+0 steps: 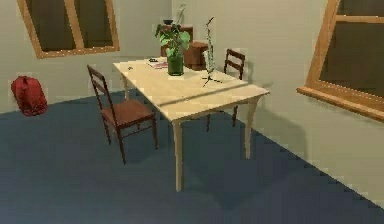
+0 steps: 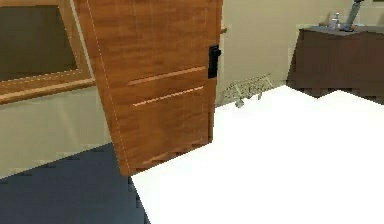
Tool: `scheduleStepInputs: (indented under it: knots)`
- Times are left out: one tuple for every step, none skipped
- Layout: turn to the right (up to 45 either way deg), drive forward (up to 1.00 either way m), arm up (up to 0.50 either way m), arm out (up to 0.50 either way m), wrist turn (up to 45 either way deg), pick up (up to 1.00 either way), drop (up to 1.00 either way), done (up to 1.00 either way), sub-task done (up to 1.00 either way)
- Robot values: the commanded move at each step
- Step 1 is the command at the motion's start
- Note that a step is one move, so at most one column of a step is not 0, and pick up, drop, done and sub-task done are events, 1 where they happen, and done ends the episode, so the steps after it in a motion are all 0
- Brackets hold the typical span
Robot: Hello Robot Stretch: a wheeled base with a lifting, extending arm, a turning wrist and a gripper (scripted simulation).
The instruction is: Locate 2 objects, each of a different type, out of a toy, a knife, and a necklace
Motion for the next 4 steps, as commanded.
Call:
scheduleStepInputs:
  knots:
    - [0.0,0.10,0.00,0.00,0.0,0.00,0.00,0.00,0.00]
    - [-45.0,0.00,0.00,0.00,0.0,0.00,0.00,0.00,0.00]
    - [-6.0,0.00,0.00,0.00,0.0,0.00,0.00,0.00,0.00]
    - [0.0,1.00,0.00,0.00,0.0,0.00,0.00,0.00,0.00]
